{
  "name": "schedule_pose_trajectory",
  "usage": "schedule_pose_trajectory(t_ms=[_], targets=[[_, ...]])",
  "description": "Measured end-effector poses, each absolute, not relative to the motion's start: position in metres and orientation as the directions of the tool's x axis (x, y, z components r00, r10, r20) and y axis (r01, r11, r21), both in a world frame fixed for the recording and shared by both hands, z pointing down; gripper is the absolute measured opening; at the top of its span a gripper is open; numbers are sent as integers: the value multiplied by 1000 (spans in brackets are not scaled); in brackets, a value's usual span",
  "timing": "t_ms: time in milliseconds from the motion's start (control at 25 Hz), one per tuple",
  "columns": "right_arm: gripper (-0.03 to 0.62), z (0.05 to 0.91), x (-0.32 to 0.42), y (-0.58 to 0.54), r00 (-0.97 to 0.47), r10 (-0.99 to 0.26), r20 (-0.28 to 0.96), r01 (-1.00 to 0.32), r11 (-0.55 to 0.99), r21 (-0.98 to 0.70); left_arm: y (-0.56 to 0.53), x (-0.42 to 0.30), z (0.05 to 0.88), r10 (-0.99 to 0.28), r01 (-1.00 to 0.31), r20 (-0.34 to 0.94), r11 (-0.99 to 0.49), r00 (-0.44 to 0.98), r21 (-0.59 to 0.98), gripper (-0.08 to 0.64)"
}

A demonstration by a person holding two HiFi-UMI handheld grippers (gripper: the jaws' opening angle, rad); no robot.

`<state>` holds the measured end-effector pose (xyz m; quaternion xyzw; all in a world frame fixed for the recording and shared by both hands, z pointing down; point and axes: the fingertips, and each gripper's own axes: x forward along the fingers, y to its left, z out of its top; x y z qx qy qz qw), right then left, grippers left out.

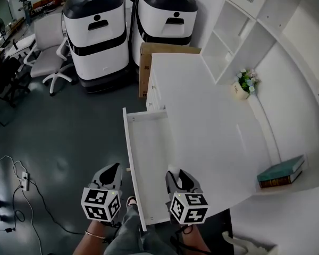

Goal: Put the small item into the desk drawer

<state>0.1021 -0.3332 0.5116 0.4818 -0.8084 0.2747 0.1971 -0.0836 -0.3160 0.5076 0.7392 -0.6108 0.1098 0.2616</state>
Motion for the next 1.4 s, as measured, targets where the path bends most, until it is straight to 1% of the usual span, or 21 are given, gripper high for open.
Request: schedule_pose_trajectory(t_ms=[280,800,1400], targets=[[163,558,88,-331,-464,-606,646,-881,388,-269,-316,-96,547,-820,-960,529,-77,216,271,-2],[163,608,58,-361,-464,-538,704,-872,416,-257,-303,-133,589,-782,-961,600,6,167,275,-2],[163,674,17,-407,-436,-460,773,-865,451,-220,-288,-195,620,-764,-945,641,158,67,287,-2]])
